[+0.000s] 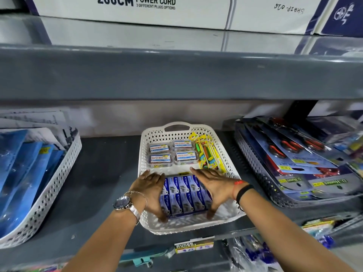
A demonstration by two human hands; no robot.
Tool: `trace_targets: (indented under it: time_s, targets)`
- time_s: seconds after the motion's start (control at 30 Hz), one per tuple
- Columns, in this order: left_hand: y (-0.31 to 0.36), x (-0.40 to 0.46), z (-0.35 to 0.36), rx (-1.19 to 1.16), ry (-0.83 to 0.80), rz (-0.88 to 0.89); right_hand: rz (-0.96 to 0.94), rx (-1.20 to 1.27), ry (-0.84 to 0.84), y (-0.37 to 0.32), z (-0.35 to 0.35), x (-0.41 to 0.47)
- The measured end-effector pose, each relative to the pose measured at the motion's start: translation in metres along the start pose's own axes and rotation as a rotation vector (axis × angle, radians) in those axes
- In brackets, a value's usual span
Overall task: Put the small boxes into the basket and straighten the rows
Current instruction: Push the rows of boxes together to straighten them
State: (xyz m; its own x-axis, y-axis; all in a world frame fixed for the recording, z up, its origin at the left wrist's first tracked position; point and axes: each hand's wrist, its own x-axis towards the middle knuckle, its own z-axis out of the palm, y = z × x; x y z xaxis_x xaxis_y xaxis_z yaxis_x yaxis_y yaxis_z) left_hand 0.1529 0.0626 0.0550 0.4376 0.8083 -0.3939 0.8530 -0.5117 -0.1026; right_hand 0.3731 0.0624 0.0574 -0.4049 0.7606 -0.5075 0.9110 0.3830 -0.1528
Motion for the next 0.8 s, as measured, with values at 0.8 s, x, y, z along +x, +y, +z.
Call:
trace_targets:
  time_s: [0.8]
  targets:
    - [0.01, 0.005, -0.005, -0.156, -0.071, 0.033, 0.025, 0.095, -0.006, 0.009, 0.003, -0.008]
